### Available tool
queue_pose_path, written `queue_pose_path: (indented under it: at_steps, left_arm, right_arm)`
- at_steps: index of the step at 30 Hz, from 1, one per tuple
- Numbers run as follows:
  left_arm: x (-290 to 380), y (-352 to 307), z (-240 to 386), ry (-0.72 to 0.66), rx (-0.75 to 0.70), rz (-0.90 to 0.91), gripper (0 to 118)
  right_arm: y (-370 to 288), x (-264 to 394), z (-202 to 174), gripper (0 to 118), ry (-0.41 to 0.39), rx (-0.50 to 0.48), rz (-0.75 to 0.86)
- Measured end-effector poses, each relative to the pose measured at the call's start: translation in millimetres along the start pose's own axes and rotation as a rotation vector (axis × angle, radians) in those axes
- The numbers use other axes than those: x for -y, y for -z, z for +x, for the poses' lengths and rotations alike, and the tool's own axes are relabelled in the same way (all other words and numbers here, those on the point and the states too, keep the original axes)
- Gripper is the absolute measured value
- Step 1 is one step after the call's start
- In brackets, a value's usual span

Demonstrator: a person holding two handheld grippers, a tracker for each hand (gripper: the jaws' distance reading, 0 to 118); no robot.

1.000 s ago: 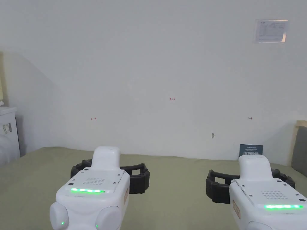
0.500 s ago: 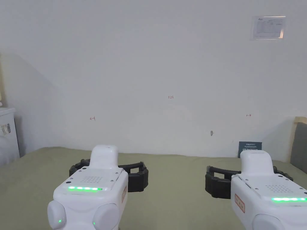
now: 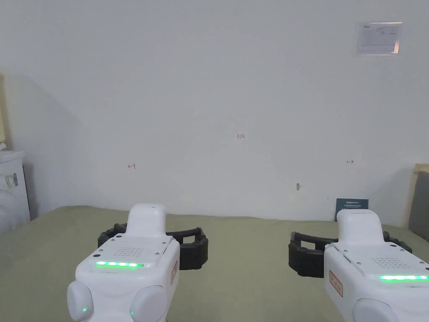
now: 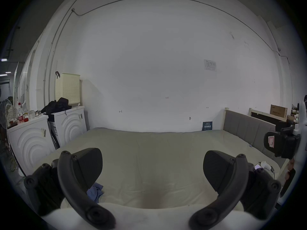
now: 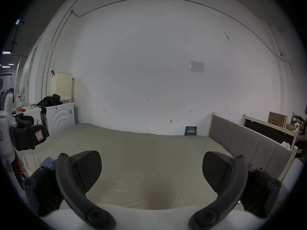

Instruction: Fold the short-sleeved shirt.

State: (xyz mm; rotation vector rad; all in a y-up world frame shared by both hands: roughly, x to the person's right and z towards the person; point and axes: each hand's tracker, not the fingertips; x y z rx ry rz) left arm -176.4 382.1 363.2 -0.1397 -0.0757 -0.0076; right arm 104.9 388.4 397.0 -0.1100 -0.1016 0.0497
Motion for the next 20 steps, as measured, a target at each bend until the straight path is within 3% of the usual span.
queue_pose_path:
  at_steps: [13,17,20]
  left_arm:
    - [0,-1,-2,-0.001,0.004,-0.004,118]
    - [-1,-2,-3,-0.003,0.011,-0.006,118]
    - [-2,-2,-4,-0.007,0.012,-0.006,118]
  right_arm:
    - [1,6,-10,118,-0.046,0.051,0.035]
    - [3,2,-6,118,0.010,0.024,-0.005]
    - [4,-2,-2,118,0.111,0.016,-0.103]
